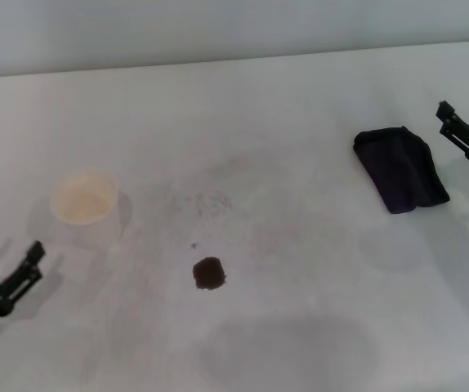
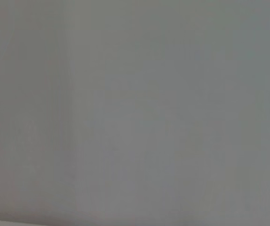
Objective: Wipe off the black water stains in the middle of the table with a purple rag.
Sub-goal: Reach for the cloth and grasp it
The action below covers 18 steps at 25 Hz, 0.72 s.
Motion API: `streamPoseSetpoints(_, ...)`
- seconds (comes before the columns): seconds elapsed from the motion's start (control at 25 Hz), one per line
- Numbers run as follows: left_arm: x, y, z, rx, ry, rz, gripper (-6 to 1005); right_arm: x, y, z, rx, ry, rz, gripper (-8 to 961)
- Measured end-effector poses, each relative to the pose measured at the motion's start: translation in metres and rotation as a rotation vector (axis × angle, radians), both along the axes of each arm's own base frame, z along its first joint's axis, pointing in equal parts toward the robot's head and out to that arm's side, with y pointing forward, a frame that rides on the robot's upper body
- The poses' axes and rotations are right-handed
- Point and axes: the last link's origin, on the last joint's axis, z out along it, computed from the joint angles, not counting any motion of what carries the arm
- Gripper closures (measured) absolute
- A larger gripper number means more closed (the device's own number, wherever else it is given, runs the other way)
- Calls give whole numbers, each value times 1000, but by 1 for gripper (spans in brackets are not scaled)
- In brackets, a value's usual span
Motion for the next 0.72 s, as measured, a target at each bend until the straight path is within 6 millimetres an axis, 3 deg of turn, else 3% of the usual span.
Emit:
streamPoseSetpoints(0.36,-2,-8,13,90,-1,-8,124,-4,-8,-2,-26,14,44,96)
streamPoseSetpoints(0.72,-9,2,25,133,64,-3,124,-38,-9,7,-83,243,205,96)
